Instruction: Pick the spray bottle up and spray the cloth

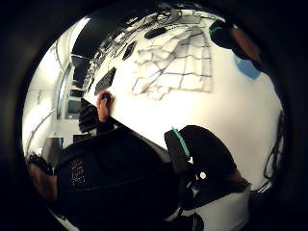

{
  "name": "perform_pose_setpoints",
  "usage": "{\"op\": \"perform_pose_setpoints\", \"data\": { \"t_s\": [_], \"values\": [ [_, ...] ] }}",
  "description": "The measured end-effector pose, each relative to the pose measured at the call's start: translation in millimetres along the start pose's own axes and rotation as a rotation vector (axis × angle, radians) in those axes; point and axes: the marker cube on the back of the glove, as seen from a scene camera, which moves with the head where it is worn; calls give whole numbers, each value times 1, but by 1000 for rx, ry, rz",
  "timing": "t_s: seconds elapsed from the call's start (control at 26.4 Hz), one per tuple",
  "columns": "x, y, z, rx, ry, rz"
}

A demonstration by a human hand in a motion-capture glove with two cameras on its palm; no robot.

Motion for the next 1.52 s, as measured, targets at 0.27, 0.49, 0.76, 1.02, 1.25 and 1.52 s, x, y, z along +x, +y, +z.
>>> {"op": "perform_pose_setpoints", "data": {
  "t_s": [0.27,0.49,0.76,1.02,1.25,1.52],
  "values": [
    [77,-13,-33,49,-195,111],
    [113,-52,-33,31,-329,155],
    [109,-108,-21,148,-780,113],
    [102,-109,-11,51,-1042,25],
    [88,-120,-8,184,-1145,43],
    [73,-128,-1,451,-1166,173]
  ]
}}
